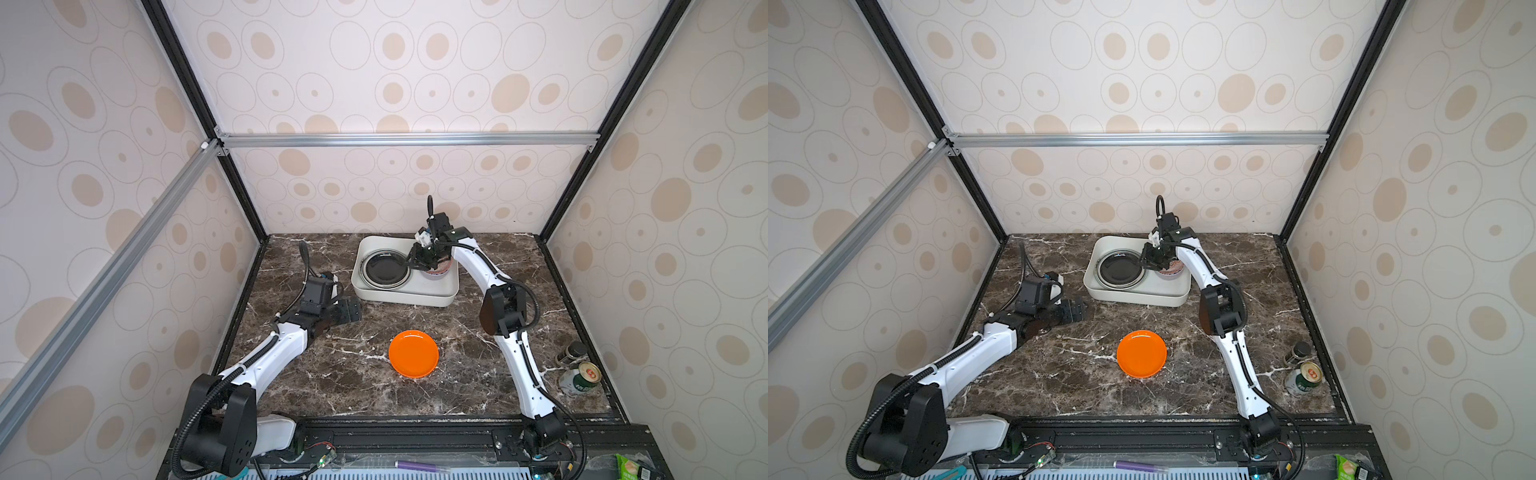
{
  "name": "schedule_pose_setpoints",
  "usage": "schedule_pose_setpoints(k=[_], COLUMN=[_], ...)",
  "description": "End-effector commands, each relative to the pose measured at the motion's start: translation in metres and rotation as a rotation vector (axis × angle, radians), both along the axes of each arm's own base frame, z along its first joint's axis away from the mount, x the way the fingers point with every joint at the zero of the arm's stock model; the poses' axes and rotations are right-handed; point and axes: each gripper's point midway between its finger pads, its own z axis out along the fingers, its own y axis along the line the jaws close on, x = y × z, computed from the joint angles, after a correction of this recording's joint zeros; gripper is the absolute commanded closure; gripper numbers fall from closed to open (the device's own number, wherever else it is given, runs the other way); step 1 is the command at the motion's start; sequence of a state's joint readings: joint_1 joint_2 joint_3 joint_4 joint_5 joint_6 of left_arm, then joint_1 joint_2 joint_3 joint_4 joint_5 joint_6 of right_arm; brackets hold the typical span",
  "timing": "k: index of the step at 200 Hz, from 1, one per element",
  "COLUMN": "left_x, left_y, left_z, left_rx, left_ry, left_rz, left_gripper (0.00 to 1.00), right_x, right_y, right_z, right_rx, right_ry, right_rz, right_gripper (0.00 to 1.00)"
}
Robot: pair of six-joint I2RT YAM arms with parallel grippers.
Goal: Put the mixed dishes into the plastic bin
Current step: 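Move the right gripper back to the orange plate left on the table, then grasp the orange plate's edge with the right gripper and tilt it up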
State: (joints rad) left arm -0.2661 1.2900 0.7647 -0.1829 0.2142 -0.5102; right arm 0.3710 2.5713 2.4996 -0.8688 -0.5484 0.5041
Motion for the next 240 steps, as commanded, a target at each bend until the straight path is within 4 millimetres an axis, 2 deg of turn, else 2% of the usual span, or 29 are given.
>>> schedule_pose_setpoints(k=[1,15,17,20,23,46,61,83,100,120,134,159,179,203,240], left_x=[0.000,-0.004,-0.004,-0.006,-0.007,-0.022,-0.035,-0.056,-0.073,-0.093,-0.108,-0.128,-0.136,-0.139,-0.135], left_y=[-0.001,-0.004,-0.004,-0.006,-0.006,-0.017,-0.029,-0.050,-0.066,-0.082,-0.091,-0.103,-0.109,-0.115,-0.117], left_z=[0.011,0.012,0.012,0.012,0.012,0.004,-0.003,-0.016,-0.025,-0.040,-0.049,-0.060,-0.065,-0.070,-0.072], left_rx=[-0.023,-0.047,-0.051,-0.059,-0.066,-0.120,-0.131,-0.124,-0.126,-0.123,-0.110,-0.090,-0.087,-0.081,-0.065], left_ry=[-0.043,-0.048,-0.049,-0.049,-0.048,-0.035,-0.023,-0.002,0.012,0.036,0.053,0.066,0.071,0.077,0.074], left_rz=[-0.013,-0.021,-0.024,-0.028,-0.030,-0.053,-0.082,-0.127,-0.161,-0.187,-0.203,-0.225,-0.228,-0.230,-0.219], left_gripper=[0.01,0.01,0.01,0.01,0.01,0.01,0.01,0.07,0.19,0.29,0.33,0.36,0.36,0.39,0.40], right_x=[-0.017,-0.033,-0.036,-0.038,-0.044,-0.083,-0.114,-0.163,-0.199,-0.236,-0.254,-0.275,-0.286,-0.292,-0.289], right_y=[-0.009,-0.016,-0.017,-0.018,-0.020,-0.033,-0.046,-0.062,-0.073,-0.086,-0.093,-0.099,-0.101,-0.101,-0.100], right_z=[0.067,0.080,0.078,0.086,0.081,0.085,0.075,0.044,0.016,-0.016,-0.031,-0.046,-0.055,-0.062,-0.066], right_rx=[-0.001,-0.011,-0.015,-0.009,-0.018,-0.023,-0.040,-0.063,-0.081,-0.094,-0.098,-0.088,-0.085,-0.079,-0.077], right_ry=[-0.094,-0.098,-0.087,-0.101,-0.084,-0.083,-0.066,-0.013,0.031,0.085,0.101,0.110,0.116,0.123,0.124], right_rz=[0.023,0.030,0.031,0.032,0.033,0.037,0.029,0.028,0.031,0.031,0.025,0.025,0.034,0.040,0.046], right_gripper=[0.65,0.65,0.65,0.65,0.65,0.65,0.65,0.65,0.65,0.66,0.66,0.66,0.65,0.65,0.65])
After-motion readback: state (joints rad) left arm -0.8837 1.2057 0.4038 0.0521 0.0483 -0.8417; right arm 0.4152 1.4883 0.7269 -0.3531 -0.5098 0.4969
